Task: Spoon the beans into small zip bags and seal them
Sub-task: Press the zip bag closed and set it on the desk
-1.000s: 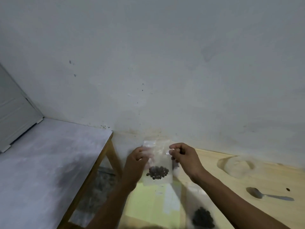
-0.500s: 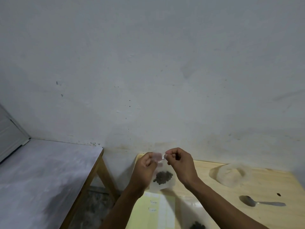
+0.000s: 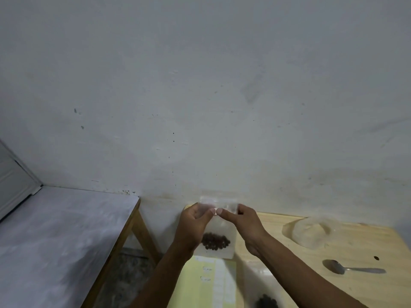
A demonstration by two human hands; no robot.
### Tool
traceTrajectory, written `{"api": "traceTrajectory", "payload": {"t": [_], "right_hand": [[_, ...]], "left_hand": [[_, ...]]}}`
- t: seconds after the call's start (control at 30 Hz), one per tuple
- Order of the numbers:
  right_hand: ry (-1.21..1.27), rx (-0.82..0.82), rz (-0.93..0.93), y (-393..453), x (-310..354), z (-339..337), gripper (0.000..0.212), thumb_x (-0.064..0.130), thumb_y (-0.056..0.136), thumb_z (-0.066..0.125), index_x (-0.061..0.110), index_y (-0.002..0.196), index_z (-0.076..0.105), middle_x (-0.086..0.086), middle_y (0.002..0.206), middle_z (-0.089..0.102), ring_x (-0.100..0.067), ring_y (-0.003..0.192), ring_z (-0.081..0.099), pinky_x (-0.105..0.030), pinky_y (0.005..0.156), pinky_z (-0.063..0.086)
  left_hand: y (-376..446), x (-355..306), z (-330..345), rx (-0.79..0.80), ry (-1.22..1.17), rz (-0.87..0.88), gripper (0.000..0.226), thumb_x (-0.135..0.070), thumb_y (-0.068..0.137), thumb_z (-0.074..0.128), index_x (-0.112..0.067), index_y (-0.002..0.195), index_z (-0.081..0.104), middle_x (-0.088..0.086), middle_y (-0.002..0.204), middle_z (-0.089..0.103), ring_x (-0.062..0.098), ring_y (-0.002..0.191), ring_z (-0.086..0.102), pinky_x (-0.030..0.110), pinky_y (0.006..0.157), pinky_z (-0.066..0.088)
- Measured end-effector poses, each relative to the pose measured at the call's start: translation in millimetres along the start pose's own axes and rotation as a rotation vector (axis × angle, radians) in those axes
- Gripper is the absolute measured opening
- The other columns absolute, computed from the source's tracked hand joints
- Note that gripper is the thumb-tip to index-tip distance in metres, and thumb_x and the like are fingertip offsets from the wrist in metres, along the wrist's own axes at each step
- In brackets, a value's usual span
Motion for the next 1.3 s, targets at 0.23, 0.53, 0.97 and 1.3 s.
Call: {"api": "traceTrajectory", "payload": {"t": [0.23,0.53,0.97,1.3], "right_hand": [[0.162,0.119,0.114,-9,-4,-3,0.03,0.015,0.078,0.079,-0.002,0.102,0.072,-0.009,0.096,0.074,-0.006,0.064,0.067,-0.013,0.048,0.046],[0.118,0.191,0.102,-10,-15,-8,0.028,0.018,0.081,0.077,0.011,0.108,0.07,-0.009,0.104,0.075,-0.029,0.097,0.071,-0.046,0.09,0.054],[0.056,-0.062,0.145,9,-72,-36,0.039,-0.005,0.085,0.067,0.017,0.114,0.054,-0.008,0.073,0.065,-0.018,0.063,0.064,-0.031,0.056,0.052],[-0.015,-0.038,0.366,28,-108,-31,0.048,0.0,0.09,0.062,0.013,0.133,0.047,-0.017,0.098,0.07,-0.028,0.08,0.066,-0.034,0.066,0.056]], "left_hand": [[1,6,0,0.072,0.096,0.028,0.007,-0.013,0.092,0.066,-0.012,0.091,0.073,0.001,0.086,0.076,0.015,0.085,0.071,0.025,0.073,0.055],[9,21,5,-0.069,-0.125,-0.112,0.01,-0.012,0.091,0.065,-0.005,0.098,0.069,0.009,0.088,0.075,0.02,0.076,0.072,0.024,0.06,0.055],[29,106,5,0.034,0.238,-0.24,0.049,-0.019,0.087,0.072,-0.016,0.133,0.052,0.006,0.11,0.064,0.021,0.099,0.064,0.028,0.077,0.054],[36,139,11,0.092,0.448,-0.366,0.047,-0.012,0.093,0.061,-0.016,0.138,0.05,0.004,0.113,0.059,0.019,0.1,0.057,0.021,0.071,0.043]]}}
Point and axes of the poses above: each hand's wrist, its own y-axis towards the middle knuckle, its own z-axis out of the palm, x = y × z, the point moved 5 cm from there along y, towards the middle knuckle
